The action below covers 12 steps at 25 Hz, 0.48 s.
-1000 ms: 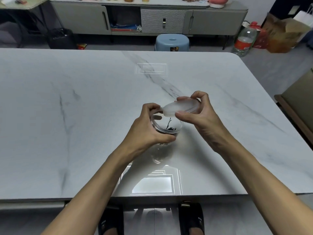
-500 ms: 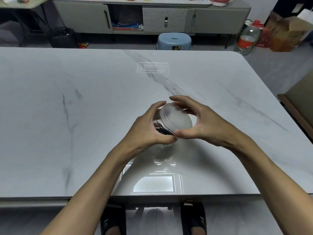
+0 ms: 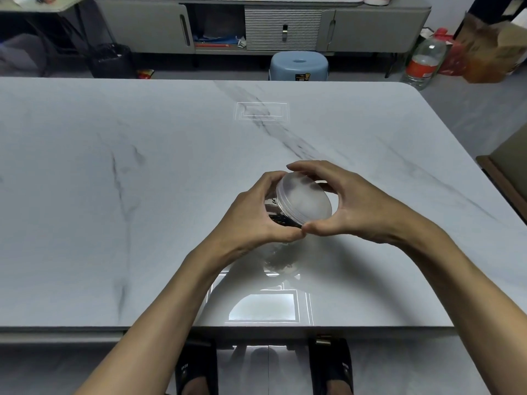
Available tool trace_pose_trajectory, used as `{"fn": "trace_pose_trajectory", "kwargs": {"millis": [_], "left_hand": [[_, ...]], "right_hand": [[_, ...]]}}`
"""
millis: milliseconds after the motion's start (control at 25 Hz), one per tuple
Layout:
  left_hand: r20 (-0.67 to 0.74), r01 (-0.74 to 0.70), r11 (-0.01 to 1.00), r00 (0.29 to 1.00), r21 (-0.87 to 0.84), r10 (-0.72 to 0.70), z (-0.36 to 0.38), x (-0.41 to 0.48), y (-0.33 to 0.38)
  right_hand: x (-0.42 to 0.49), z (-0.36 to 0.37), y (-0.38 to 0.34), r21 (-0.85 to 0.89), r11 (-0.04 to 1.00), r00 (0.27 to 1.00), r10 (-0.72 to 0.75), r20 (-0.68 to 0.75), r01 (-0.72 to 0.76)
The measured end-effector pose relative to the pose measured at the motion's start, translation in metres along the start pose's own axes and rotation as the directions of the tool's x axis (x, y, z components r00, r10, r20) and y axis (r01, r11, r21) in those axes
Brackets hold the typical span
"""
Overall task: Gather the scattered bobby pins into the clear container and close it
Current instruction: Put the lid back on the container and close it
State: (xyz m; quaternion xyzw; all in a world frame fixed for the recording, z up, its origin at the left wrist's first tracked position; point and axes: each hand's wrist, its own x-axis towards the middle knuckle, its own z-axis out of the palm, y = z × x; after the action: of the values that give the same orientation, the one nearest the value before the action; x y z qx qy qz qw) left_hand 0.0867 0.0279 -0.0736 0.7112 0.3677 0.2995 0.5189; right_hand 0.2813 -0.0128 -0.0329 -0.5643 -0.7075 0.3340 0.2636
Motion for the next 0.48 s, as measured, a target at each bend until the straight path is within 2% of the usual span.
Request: {"fn": "trace_pose_trajectory", "kwargs": {"millis": [240, 360, 480], "left_hand": [[-0.034, -0.034, 0.996, 0.999, 0.077, 0.037, 0.001, 0.0, 0.003], [-0.058, -0.037, 0.993, 0.997, 0.115, 0.044, 0.004, -0.001, 0.004], [-0.062, -0.064, 0.985, 0.995, 0.16, 0.075, 0.007, -0.001, 0.005]], "right_hand": [[0.0, -0.001, -0.008, -0.151, 0.987, 0.999, 0.046, -0.025, -0.049], [-0.001, 0.002, -0.013, -0.284, 0.947, 0.988, 0.137, -0.072, -0.152], [-0.001, 0.009, -0.016, -0.394, 0.881, 0.962, 0.206, -0.181, -0.263]]}}
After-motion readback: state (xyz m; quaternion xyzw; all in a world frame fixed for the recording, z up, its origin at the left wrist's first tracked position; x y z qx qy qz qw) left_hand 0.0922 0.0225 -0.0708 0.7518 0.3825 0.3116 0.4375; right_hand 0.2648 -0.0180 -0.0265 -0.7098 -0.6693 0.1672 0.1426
